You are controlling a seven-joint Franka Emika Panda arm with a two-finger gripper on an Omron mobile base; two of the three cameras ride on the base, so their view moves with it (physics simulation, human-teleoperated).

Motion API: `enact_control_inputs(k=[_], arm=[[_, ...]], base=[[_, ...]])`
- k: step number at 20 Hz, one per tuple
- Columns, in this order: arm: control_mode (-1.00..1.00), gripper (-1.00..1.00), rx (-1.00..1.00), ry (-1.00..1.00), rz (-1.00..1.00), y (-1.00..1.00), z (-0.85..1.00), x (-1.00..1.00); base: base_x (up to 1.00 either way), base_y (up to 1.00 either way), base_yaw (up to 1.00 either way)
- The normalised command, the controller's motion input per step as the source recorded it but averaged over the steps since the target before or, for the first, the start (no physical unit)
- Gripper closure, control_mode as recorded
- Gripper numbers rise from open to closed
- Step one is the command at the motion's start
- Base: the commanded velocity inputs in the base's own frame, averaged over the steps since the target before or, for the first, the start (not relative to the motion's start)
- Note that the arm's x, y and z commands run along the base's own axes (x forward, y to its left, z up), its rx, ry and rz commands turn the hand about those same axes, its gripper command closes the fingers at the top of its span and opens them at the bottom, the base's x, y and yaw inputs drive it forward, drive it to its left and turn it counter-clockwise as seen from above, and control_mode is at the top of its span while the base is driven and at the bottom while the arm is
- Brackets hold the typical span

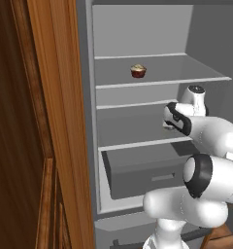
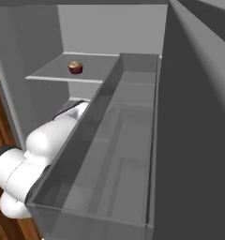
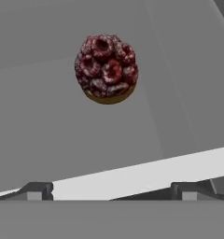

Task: Take the cupcake and cake from the fridge and place them on the empty tray on the dining counter.

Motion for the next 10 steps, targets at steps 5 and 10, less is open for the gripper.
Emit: enact_control_inputs(k=[5,10], arm=[[-1.00,-1.00,0.00,0.00,0.00,-0.01,-0.16,0.43],[-1.00,-1.00,0.00,0.00,0.00,-0.04,-0.13,0.43]], base=[[0.00,0.00,0.00],[0.00,0.00,0.00]])
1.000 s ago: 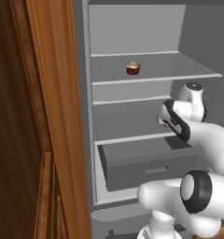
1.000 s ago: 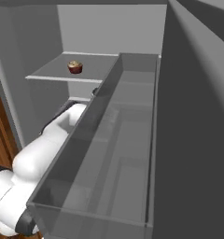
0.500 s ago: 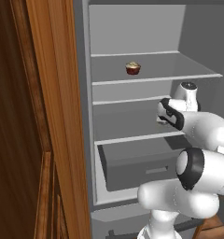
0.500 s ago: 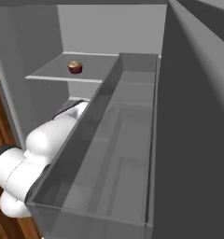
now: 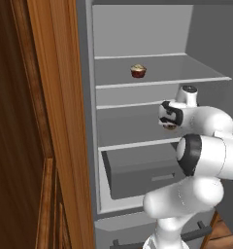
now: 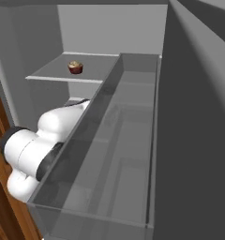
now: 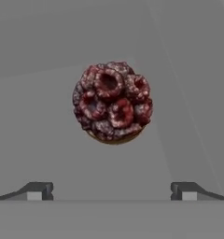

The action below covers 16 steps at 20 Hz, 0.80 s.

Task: Take the cupcake and cake from the fridge and place them on the empty tray on the dining counter.

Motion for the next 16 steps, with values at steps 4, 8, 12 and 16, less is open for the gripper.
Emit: enact_control_inputs(k=[4,8,12,16], arm=[[-1.00,-1.00,0.00,0.00,0.00,-0.08,-0.08,0.37],[-1.00,-1.00,0.00,0.00,0.00,-0.15,-0.06,0.45],[-1.00,-1.00,0.00,0.00,0.00,-0.10,-0.13,0.47],[-1.00,-1.00,0.00,0.00,0.00,-0.05,-0.16,0.37]], base=[[0.00,0.00,0.00],[0.00,0.00,0.00],[0.00,0.00,0.00],[0.00,0.00,0.00]])
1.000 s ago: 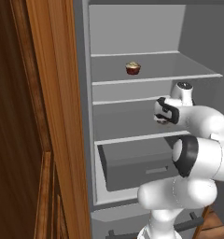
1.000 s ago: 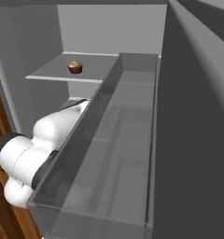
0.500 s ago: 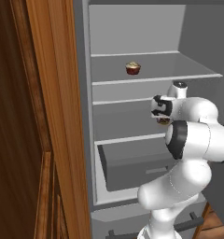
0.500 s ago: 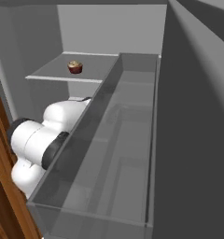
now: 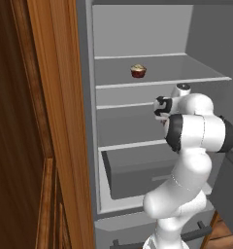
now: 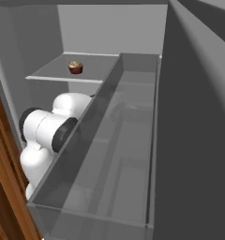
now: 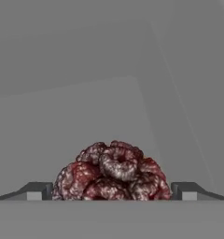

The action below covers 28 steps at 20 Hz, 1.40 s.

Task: Take the cupcake and cake from the fridge and place them on the empty tray on the dining counter.

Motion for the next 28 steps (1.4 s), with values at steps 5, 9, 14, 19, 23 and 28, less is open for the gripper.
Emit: enact_control_inputs(k=[5,9,14,19,23,28], arm=[[-1.00,-1.00,0.00,0.02,0.00,-0.01,-0.30,0.08],[-1.00,-1.00,0.00,0.07,0.00,-0.01,-0.63,0.00],[-1.00,1.00,0.00,0.05,0.00,0.00,-0.99,0.00],[-1.00,1.00,0.00,0.00,0.00,0.00,-1.00,-0.21],[-1.00,1.00,0.00,0.00,0.00,0.00,-1.00,-0.91],[-1.00,1.00,0.00,0.00,0.00,0.03,-1.00,-0.95]], base=[[0.00,0.00,0.00],[0.00,0.00,0.00],[0.00,0.00,0.00],[0.00,0.00,0.00],[0.00,0.00,0.00],[0.00,0.00,0.00]])
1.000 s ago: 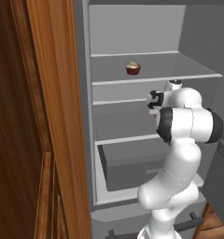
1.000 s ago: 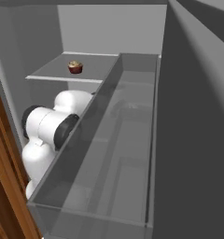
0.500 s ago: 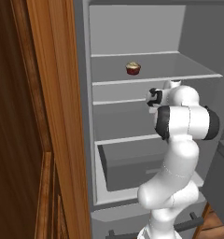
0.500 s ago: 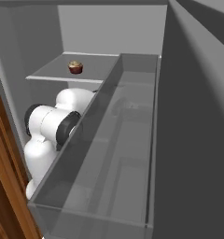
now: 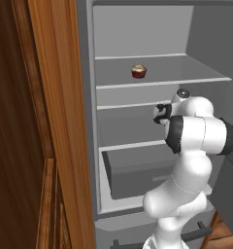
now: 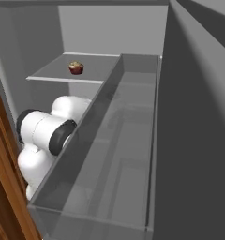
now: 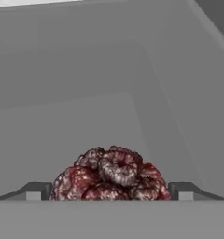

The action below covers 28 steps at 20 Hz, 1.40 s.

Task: Take the cupcake and cake from the fridge and place them on the empty tray on the dining counter.

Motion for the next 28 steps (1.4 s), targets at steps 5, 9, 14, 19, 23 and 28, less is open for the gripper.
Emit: enact_control_inputs(k=[5,9,14,19,23,28], arm=[[-1.00,1.00,0.04,-0.15,0.00,-0.05,-0.29,-0.86],[-1.00,1.00,0.10,-0.17,-0.01,-0.20,0.41,-0.96],[-1.00,1.00,0.06,-0.01,-0.03,-0.01,0.97,-0.62],[-1.00,1.00,0.00,0.03,-0.02,0.13,1.00,-0.23],[-1.00,1.00,-0.01,0.13,-0.02,0.35,1.00,-0.34],[-1.00,1.00,0.00,0.17,0.00,0.07,1.00,-0.79]], base=[[0.00,0.00,0.00],[0.00,0.00,0.00],[0.00,0.00,0.00],[0.00,0.00,0.00],[0.00,0.00,0.00],[0.00,0.00,0.00]])
